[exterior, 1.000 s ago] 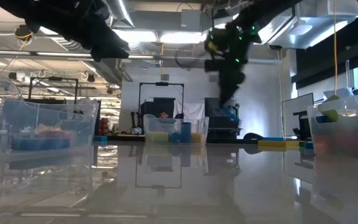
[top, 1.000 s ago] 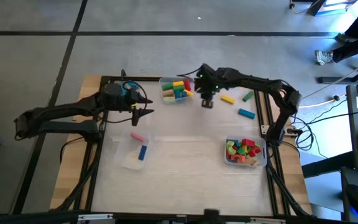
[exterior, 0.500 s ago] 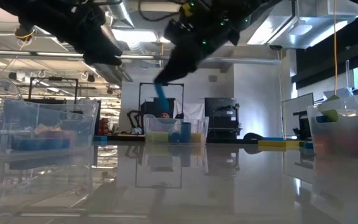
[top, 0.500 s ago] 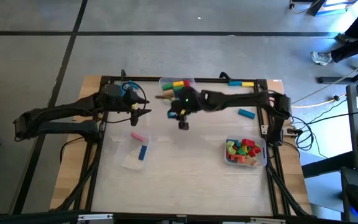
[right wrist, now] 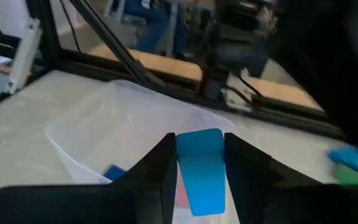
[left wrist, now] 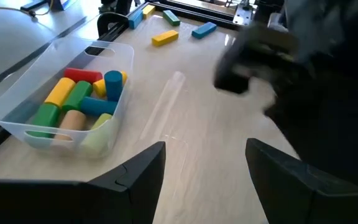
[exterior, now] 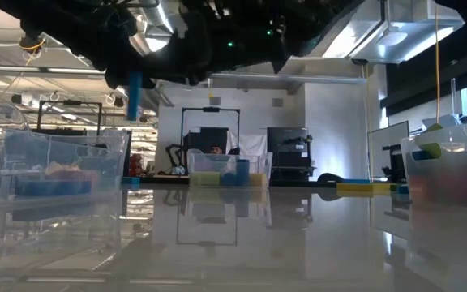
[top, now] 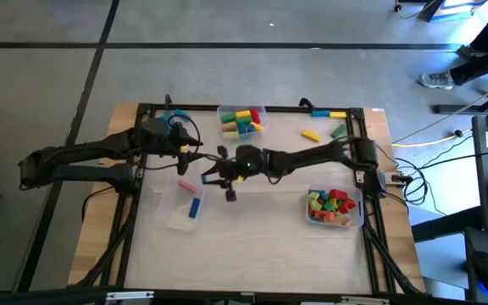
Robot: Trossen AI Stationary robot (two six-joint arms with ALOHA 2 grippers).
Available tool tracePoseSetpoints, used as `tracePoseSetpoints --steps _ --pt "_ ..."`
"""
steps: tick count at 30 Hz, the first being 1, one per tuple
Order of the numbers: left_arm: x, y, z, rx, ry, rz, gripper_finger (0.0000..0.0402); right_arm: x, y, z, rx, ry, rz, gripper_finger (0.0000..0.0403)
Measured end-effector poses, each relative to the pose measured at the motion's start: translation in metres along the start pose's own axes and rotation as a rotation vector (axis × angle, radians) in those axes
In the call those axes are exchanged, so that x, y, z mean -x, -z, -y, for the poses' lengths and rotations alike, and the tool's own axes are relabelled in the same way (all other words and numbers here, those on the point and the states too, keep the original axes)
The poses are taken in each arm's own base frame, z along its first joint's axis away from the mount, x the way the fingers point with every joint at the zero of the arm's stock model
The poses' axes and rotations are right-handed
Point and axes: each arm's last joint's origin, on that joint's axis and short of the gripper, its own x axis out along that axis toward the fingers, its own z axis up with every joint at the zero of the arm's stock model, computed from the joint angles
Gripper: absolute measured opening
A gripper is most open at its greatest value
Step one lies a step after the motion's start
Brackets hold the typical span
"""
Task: Sort blocks by size
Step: Put the blue rectangular block into the bottom left transparent bin, then put the yellow rectangular block into the bottom left transparent bin
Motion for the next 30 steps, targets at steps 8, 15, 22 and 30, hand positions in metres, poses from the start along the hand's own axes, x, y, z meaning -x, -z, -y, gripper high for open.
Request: tracePoseSetpoints --steps 8,15,22,30 --pt "0.000 0.000 0.000 -0.008 0.000 -0.001 0.0218 -0.027 0.010 -0.012 -0.023 -0.001 0.179 0.0115" --pt "0.000 0.002 0.000 -0.009 -0.001 -0.016 0.0218 -0.036 0.005 -0.008 -0.066 -0.006 0.142 0.0123" --pt "0.000 0.001 0.000 -0.010 -0.001 -0.014 0.0218 -0.036 0.007 -0.008 -0.079 -0.007 0.122 0.0191" --pt "0.000 0.002 0.000 -0.017 -0.001 -0.016 0.0218 -0.033 0.005 -0.007 -0.057 0.017 0.082 0.0214"
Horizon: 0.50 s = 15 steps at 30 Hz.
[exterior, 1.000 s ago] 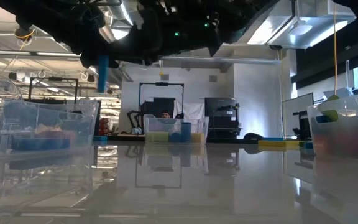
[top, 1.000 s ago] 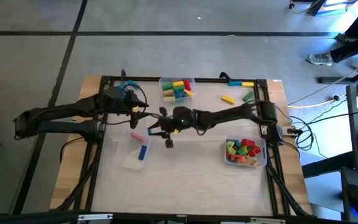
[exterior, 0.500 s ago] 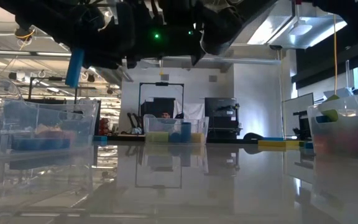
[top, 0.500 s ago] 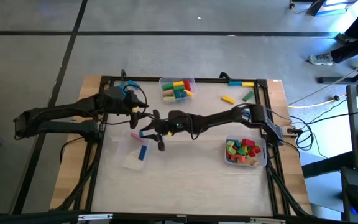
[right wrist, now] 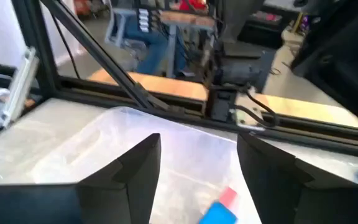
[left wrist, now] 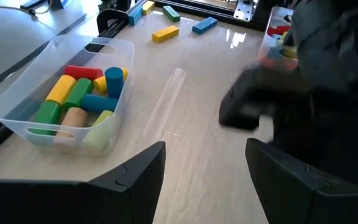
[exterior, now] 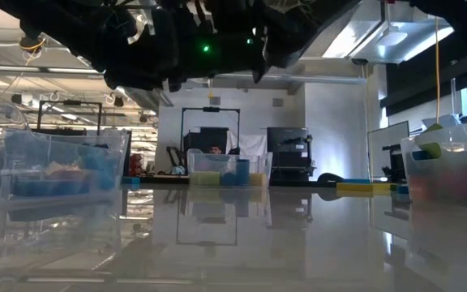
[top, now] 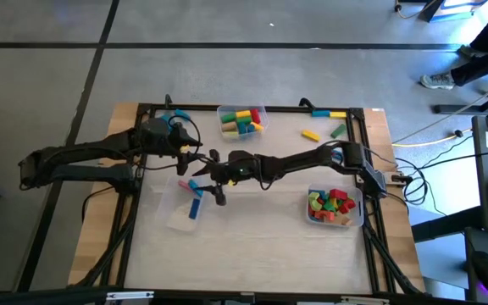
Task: Sort blocks by size
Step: Put the yellow rectangular block into the bottom left transparent bin
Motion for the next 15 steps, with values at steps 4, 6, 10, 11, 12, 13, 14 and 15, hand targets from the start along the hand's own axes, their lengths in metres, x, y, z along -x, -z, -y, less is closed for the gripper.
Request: tracePoseSetpoints --steps 4,6,10,11,12,13,14,15 --pt "0.000 0.002 0.002 -0.006 0.008 -0.022 0.0218 0.014 -0.022 0.002 0.014 0.061 -0.059 0.0208" --pt "0.000 0.003 0.003 -0.015 0.015 -0.031 0.0218 0.023 -0.031 0.004 0.022 0.103 -0.124 0.0204" --pt "0.000 0.004 0.005 -0.031 0.026 -0.039 0.0218 0.045 -0.048 0.006 0.042 0.208 -0.266 0.0198" --pt "0.000 0.004 0.006 -0.034 0.029 -0.038 0.0218 0.051 -0.053 0.006 0.044 0.238 -0.289 0.0198" --pt "0.000 0.004 0.006 -0.037 0.030 -0.037 0.0218 0.057 -0.057 0.006 0.048 0.268 -0.323 0.0198" --pt "-0.001 0.004 0.006 -0.039 0.030 -0.039 0.0218 0.065 -0.060 0.007 0.050 0.300 -0.375 0.0198" --pt "0.000 0.004 0.006 -0.040 0.030 -0.038 0.0218 0.071 -0.061 0.008 0.053 0.330 -0.420 0.0198" --pt "0.000 0.004 0.006 -0.041 0.030 -0.036 0.0218 0.076 -0.062 0.009 0.052 0.358 -0.463 0.0198"
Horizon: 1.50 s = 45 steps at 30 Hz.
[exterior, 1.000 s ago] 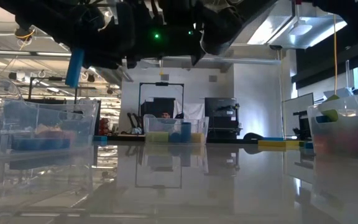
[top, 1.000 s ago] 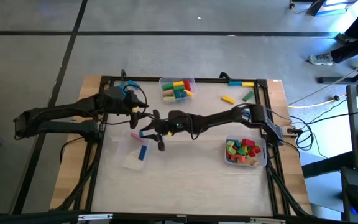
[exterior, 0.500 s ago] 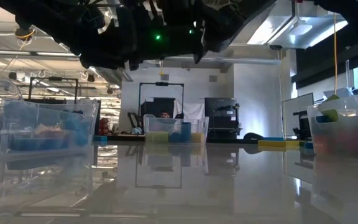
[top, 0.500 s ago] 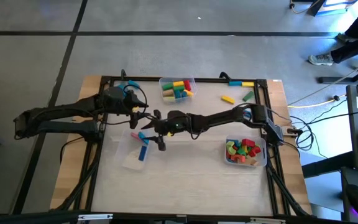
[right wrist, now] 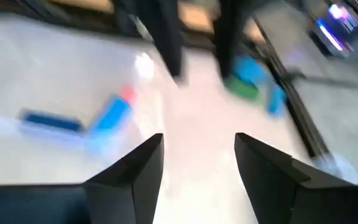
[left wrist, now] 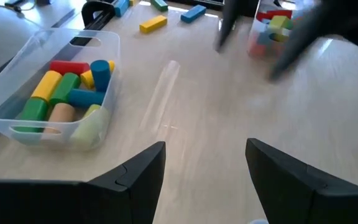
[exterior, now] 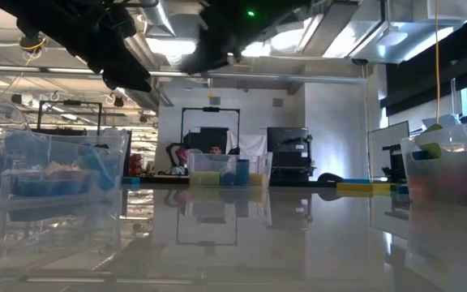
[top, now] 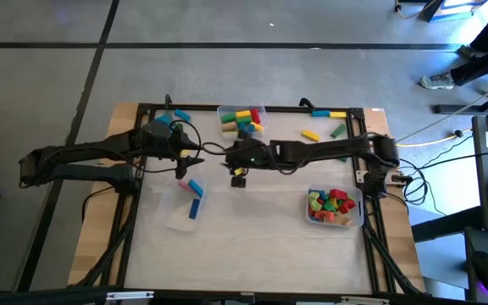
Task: Sort blocks by size
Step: Put the yellow rectangular block into the bottom left transparent bin
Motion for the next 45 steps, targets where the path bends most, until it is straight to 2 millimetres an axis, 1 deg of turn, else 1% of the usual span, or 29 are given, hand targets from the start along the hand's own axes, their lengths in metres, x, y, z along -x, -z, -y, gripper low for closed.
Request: tracePoseSetpoints --steps 3,6,9,13,18,23,26,29,32,36,39,45 --pt "0.000 0.000 0.000 -0.001 -0.001 -0.001 0.0218 0.015 0.008 0.011 -0.010 0.077 -0.147 0.0197" --pt "0.000 0.000 0.000 -0.003 -0.001 -0.001 0.0218 0.028 0.018 0.027 -0.061 0.126 -0.269 0.0197" --pt "0.000 0.000 0.000 -0.014 -0.001 -0.002 0.0218 0.035 0.030 0.044 -0.106 0.154 -0.376 0.0197" --pt "0.000 0.000 0.000 -0.019 -0.001 -0.005 0.0218 0.041 0.051 0.067 -0.146 0.196 -0.516 0.0197" --pt "0.000 0.000 0.000 -0.019 -0.001 -0.004 0.0218 0.046 0.090 0.101 -0.209 0.243 -0.723 0.0197" --pt "0.000 0.000 0.000 -0.016 -0.001 -0.002 0.0218 0.052 0.134 0.139 -0.333 0.254 -0.873 0.0197" --pt "0.000 0.000 0.000 -0.014 -0.001 -0.003 0.0218 0.058 0.156 0.162 -0.414 0.272 -0.924 0.0197" --pt "0.000 0.000 0.000 -0.014 -0.001 -0.003 0.0218 0.063 0.177 0.179 -0.491 0.256 -0.953 0.0197" --pt "0.000 0.000 0.000 -0.014 -0.001 -0.003 0.0218 0.067 0.196 0.188 -0.551 0.210 -0.960 0.0197" --pt "0.000 0.000 0.000 -0.013 -0.001 -0.003 0.0218 0.072 0.218 0.191 -0.568 0.177 -1.000 0.0197" --pt "0.000 0.000 0.000 -0.013 -0.001 -0.003 0.0218 0.072 0.231 0.190 -0.570 0.161 -1.010 0.0197" --pt "0.000 0.000 0.000 -0.013 -0.001 -0.003 0.0218 0.068 0.247 0.182 -0.489 0.175 -1.018 0.0197"
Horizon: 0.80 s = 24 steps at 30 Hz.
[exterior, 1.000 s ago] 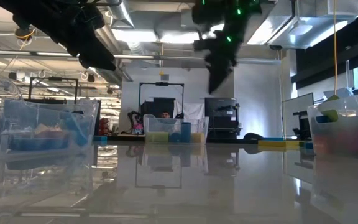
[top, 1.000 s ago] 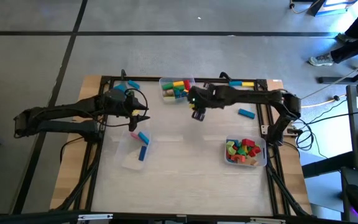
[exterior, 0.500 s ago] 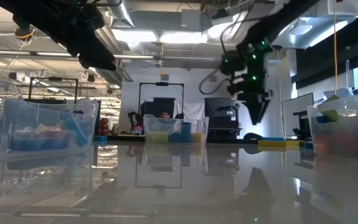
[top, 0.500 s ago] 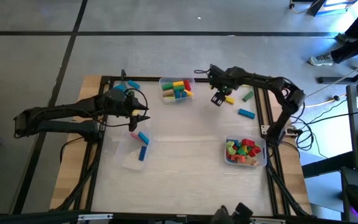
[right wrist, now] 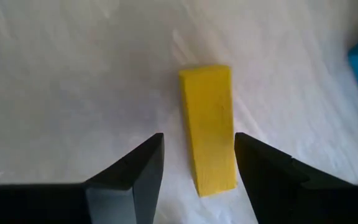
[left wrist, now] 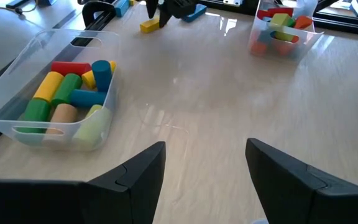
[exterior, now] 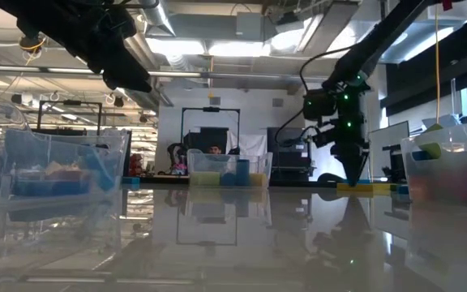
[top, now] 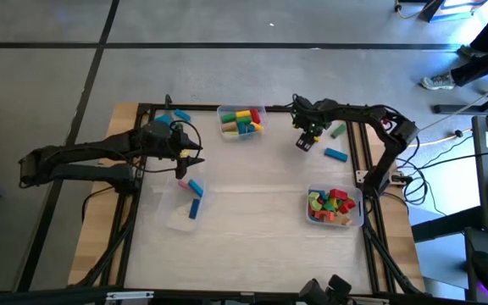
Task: Sort blocks by size
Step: Put the yellow rectangular block into the bottom left transparent bin
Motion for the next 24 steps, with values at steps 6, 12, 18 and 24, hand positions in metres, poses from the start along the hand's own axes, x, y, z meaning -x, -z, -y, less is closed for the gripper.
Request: tracePoseSetpoints --steps 6,12,18,24 --pt "0.000 0.000 0.000 0.000 0.000 0.000 0.0218 -0.012 0.006 -0.002 0.011 0.022 0.031 0.0197" --pt "0.000 0.000 0.000 0.001 0.000 0.001 0.0218 -0.016 0.008 -0.003 0.025 0.032 0.039 0.0197" --pt "0.000 0.000 0.000 0.000 0.000 0.001 0.0218 -0.016 0.008 -0.003 0.025 0.022 0.040 0.0162" --pt "0.000 0.000 0.000 0.000 0.000 0.001 0.0218 -0.017 0.008 -0.004 0.028 0.008 0.040 0.0078"
